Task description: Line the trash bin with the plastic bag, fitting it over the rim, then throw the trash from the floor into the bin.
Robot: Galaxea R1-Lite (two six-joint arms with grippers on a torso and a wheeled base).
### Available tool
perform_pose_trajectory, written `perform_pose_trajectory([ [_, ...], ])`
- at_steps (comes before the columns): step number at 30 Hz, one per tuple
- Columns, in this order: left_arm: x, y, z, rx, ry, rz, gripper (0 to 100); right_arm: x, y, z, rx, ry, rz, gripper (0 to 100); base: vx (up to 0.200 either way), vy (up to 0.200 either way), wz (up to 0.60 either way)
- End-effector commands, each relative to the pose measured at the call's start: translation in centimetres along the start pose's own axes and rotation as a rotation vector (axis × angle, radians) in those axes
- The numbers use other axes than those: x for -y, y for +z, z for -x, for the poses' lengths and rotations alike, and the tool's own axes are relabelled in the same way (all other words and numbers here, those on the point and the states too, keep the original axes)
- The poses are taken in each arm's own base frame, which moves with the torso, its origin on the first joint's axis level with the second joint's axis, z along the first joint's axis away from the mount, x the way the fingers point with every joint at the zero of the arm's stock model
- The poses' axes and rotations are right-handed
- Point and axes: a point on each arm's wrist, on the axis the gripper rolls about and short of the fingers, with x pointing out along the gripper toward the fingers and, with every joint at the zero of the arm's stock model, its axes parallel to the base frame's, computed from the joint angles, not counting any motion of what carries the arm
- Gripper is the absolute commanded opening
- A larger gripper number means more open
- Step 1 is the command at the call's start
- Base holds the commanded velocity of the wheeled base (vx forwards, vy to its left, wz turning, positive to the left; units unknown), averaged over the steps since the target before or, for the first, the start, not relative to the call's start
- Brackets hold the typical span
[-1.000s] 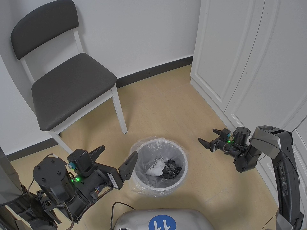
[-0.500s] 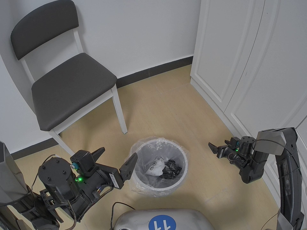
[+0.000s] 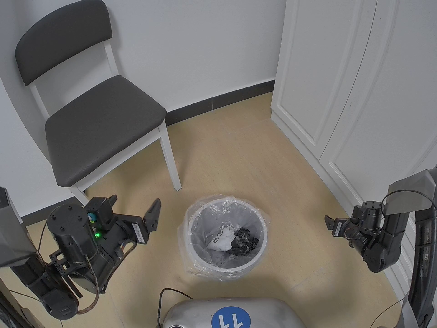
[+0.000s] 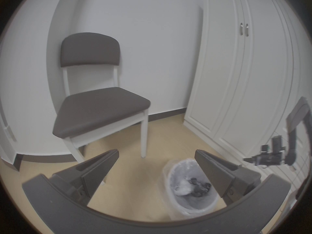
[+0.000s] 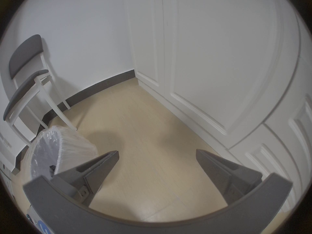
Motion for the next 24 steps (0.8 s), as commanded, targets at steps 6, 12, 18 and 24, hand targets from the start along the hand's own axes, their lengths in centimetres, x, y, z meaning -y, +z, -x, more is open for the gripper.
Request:
perform_pose_trajectory([
  [6,-4.8,3.8,-2.6,0.158,0.238,-0.038,100,-1.7,8.0,11.0,0.261,0.108,-0.049,100,0.0,0.0,0.0],
  [12,-5.2,8.5,0.8,0.331,0.243,-0.029,100,-1.8,12.1,19.6,0.479,0.194,0.033,100,0.0,0.0,0.0],
  [18,-5.8,11.8,6.2,0.43,0.25,-0.054,100,0.1,14.7,27.2,0.64,0.206,0.059,100,0.0,0.0,0.0],
  [24,-6.7,13.4,11.3,0.494,0.273,-0.07,100,2.6,14.3,33.8,0.679,0.211,0.05,100,0.0,0.0,0.0],
])
